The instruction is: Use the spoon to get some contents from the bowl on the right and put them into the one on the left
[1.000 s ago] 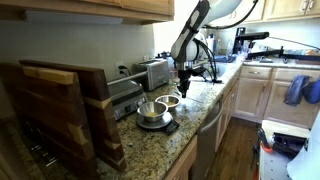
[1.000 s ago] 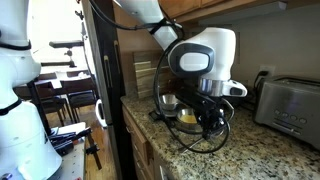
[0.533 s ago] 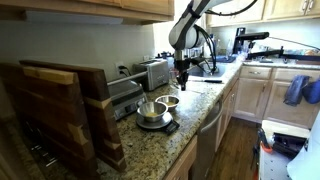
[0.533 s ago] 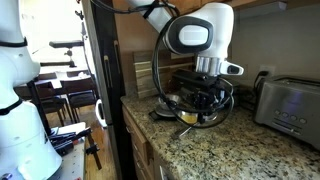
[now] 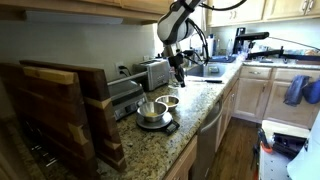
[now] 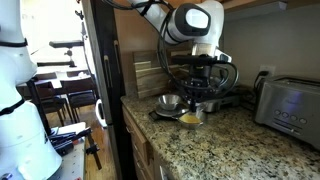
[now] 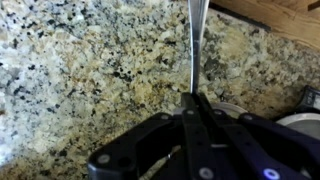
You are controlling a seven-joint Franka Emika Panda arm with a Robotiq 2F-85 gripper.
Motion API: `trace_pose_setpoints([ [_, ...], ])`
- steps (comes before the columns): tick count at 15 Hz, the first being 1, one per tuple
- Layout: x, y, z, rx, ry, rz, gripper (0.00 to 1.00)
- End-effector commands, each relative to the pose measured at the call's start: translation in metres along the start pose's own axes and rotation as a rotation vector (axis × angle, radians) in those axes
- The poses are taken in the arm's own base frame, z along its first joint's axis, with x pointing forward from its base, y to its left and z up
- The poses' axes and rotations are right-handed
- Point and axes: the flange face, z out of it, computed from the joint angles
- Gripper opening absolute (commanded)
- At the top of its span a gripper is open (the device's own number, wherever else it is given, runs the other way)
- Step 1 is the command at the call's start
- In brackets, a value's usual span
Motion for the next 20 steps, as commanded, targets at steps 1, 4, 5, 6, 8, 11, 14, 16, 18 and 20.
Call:
trace_pose_setpoints([
  [1, 0.018, -0.006, -0.007, -0.076, -0.125, -0.069, 0.07],
  [4, 0.038, -0.013, 0.002, -0.125, -0.216, -0.135, 0.07],
  [5, 0.044, -0.014, 0.007, -0.136, -0.241, -0.150, 0.07],
  [6, 0.051, -0.016, 0.013, -0.146, -0.262, -0.164, 0.07],
  [8, 0.063, -0.021, 0.022, -0.159, -0.288, -0.196, 0.07],
  [11, 0.076, -0.030, 0.033, -0.174, -0.320, -0.241, 0.07],
  [14, 0.080, -0.038, 0.039, -0.184, -0.364, -0.274, 0.07],
  [16, 0.080, -0.044, 0.039, -0.189, -0.382, -0.298, 0.07],
  [18, 0.079, -0.050, 0.035, -0.176, -0.371, -0.322, 0.06],
  [20, 0.078, -0.054, 0.029, -0.148, -0.328, -0.338, 0.04],
])
